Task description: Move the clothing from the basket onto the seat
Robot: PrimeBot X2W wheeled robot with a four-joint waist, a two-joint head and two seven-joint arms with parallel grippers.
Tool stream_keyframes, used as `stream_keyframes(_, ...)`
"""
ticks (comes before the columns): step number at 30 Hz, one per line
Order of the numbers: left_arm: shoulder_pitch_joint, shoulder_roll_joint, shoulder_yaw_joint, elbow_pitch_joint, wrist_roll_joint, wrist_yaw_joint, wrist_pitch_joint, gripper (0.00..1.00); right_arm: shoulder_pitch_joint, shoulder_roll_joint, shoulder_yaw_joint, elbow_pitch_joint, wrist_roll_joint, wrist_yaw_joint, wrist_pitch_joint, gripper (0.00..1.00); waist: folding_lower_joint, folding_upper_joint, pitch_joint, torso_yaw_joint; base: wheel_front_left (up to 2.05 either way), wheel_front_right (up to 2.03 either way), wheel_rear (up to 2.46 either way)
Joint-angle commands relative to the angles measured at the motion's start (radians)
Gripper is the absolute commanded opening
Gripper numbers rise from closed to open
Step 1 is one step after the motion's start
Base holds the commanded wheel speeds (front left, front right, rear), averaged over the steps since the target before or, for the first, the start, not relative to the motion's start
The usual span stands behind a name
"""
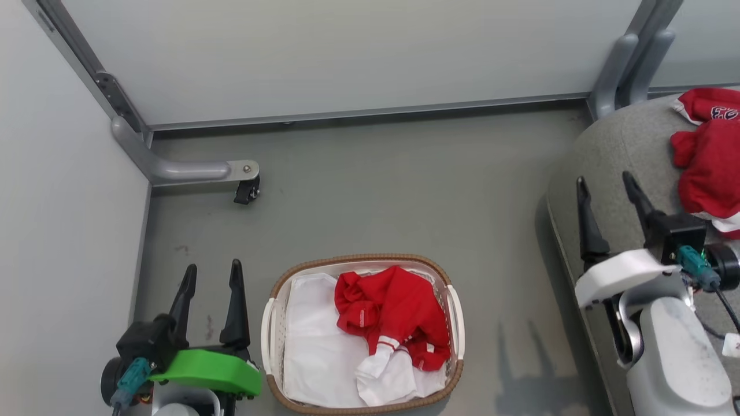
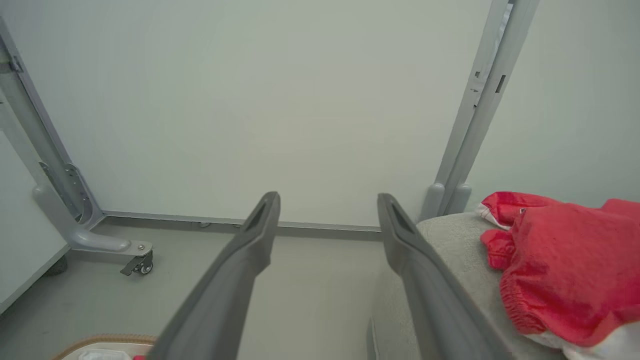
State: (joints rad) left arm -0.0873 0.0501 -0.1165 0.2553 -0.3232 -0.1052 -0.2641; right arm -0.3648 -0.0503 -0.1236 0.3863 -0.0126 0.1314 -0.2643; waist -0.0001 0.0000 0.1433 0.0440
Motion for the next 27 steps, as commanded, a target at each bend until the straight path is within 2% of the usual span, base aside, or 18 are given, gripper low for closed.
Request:
stream_keyframes(1, 0.029, 0.001, 0.003, 0.001, -0.014, 0.007, -0.001, 1.0, 0.039, -0.002, 0.01, -0.005, 0.033, -0.001, 0.0, 1.0, 0.0001, 0.0, -0.039, 0.011, 0.0, 0.0, 0.0)
stream_keyframes(10, 0.1, 0.001, 0.007, -0.003, -0.039, 0.027, -0.001, 1.0, 0.185, -0.002, 0.047, -0.044, 0.143, -0.001, 0.0, 1.0, 0.0001, 0.0, -0.095, 0.001, 0.0, 0.0, 0.0)
stream_keyframes(15, 0.108, 0.001, 0.007, 0.0, -0.036, 0.027, -0.001, 1.0, 0.212, -0.002, 0.074, -0.048, 0.131, -0.001, 0.0, 1.0, 0.0001, 0.0, -0.098, -0.009, 0.0, 0.0, 0.0)
stream_keyframes(27, 0.095, 0.001, 0.001, 0.015, -0.031, 0.021, -0.001, 1.0, 0.203, -0.002, 0.068, -0.035, 0.143, -0.001, 0.0, 1.0, 0.0001, 0.0, -0.091, -0.009, 0.0, 0.0, 0.0)
